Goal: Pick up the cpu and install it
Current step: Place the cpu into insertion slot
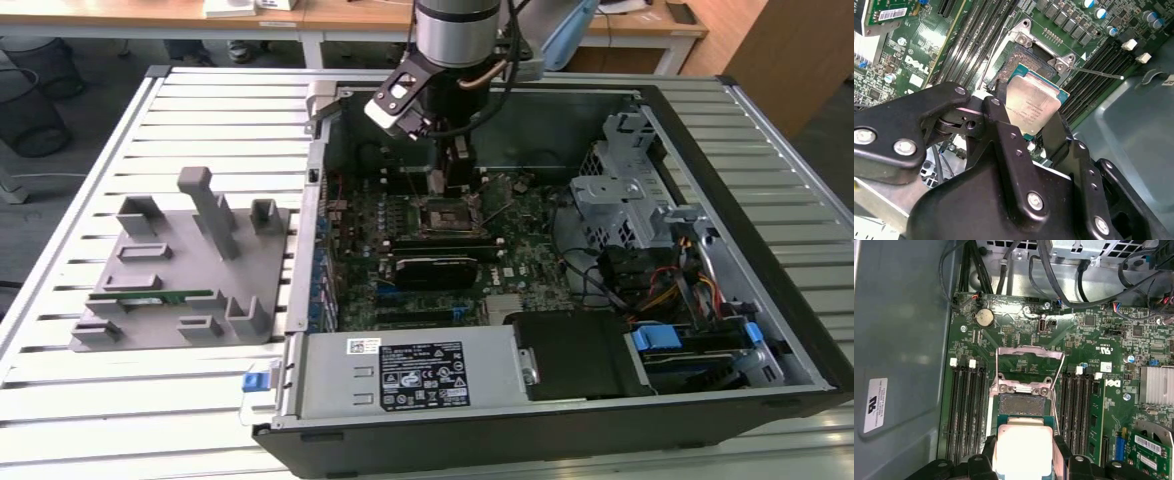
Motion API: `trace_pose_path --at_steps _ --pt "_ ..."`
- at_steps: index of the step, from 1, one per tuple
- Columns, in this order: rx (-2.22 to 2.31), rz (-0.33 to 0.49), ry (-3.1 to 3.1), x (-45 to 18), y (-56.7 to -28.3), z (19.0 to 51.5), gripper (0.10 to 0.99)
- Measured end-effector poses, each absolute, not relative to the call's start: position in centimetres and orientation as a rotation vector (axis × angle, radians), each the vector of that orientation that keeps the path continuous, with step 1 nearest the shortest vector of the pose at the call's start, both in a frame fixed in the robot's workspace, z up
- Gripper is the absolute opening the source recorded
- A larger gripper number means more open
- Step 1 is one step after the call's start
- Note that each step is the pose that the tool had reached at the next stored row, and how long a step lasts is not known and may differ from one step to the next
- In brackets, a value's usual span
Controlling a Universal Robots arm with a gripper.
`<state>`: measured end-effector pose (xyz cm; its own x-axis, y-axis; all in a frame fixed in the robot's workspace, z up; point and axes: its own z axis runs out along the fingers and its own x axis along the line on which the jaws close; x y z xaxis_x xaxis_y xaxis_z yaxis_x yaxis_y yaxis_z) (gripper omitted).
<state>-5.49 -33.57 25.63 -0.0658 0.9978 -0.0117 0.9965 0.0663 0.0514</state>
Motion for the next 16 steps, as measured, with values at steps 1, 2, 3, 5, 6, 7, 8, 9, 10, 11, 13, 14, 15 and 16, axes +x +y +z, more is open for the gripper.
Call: trace_pose_path --at_steps 1,2,3,5,6,7,8,9,10,11,13,14,15,16 --pt "2.117 0.046 2.261 -5.5 -33.56 25.53 0.529" --pt "2.117 0.046 2.261 -5.49 -33.56 25.48 0.529" --pt "2.117 0.045 2.261 -5.5 -33.57 25.47 0.529" --pt "2.117 0.045 2.261 -5.49 -33.56 25.42 0.529" --pt "2.117 0.046 2.261 -5.49 -33.56 25.39 0.529" --pt "2.117 0.046 2.261 -5.49 -33.56 25.35 0.529" --pt "2.117 0.046 2.261 -5.47 -33.56 25.3 0.529" --pt "2.117 0.045 2.261 -5.4 -33.56 25.27 0.529" --pt "2.117 0.045 2.261 -5.3 -33.56 25.23 0.529" --pt "2.117 0.045 2.261 -5.19 -33.56 25.18 0.529" --pt "2.117 0.046 2.261 -5.08 -33.56 25.06 0.529" --pt "2.116 0.045 2.261 -5.08 -33.56 24.99 0.529" --pt "2.116 0.045 2.261 -5.07 -33.56 24.89 0.529" --pt "2.116 0.045 2.261 -5.07 -33.56 24.78 0.529"
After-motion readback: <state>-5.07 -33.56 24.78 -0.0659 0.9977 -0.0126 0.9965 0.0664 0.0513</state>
